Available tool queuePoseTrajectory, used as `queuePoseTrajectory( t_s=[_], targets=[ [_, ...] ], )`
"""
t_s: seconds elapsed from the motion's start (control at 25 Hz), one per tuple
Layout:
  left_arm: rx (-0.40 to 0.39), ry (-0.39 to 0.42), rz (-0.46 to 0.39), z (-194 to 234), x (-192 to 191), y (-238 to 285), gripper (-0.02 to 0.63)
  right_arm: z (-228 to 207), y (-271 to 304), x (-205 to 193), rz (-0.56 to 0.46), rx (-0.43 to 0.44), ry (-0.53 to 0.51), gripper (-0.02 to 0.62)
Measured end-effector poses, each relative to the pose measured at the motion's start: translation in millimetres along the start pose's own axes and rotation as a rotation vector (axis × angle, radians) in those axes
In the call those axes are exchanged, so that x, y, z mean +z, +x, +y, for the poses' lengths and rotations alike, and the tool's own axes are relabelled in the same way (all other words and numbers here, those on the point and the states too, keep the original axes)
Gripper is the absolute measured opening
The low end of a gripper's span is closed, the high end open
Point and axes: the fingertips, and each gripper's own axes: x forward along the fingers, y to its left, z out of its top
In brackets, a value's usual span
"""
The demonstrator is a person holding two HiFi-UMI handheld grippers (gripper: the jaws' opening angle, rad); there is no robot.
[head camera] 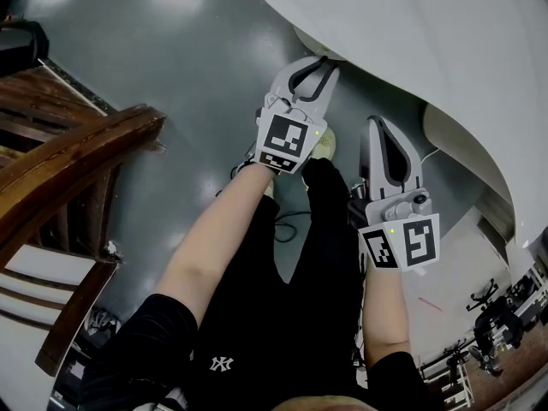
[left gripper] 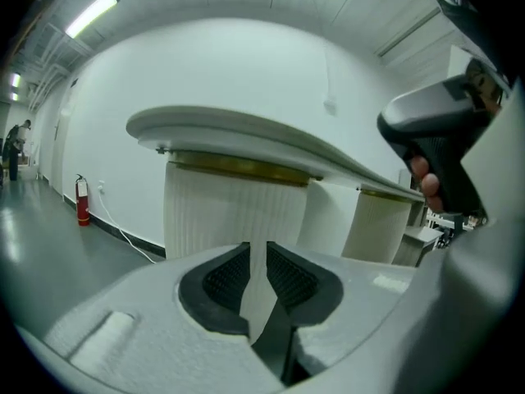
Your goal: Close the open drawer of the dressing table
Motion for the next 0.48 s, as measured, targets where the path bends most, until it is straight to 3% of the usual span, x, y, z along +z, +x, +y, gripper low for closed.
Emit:
queuePoseTrajectory(
  t_s=[0.16,0.48],
  targets=[
    [-0.020,-0.020,0.004,-10,32,-40,0.028,18,-8,22,0.000,-0.014,-0.005,0.015],
    [-0.031,0.001,-0.008,-27,113,-117,0.011,56,-39,65,0.001,-0.025,-0.036,0.015]
  ],
)
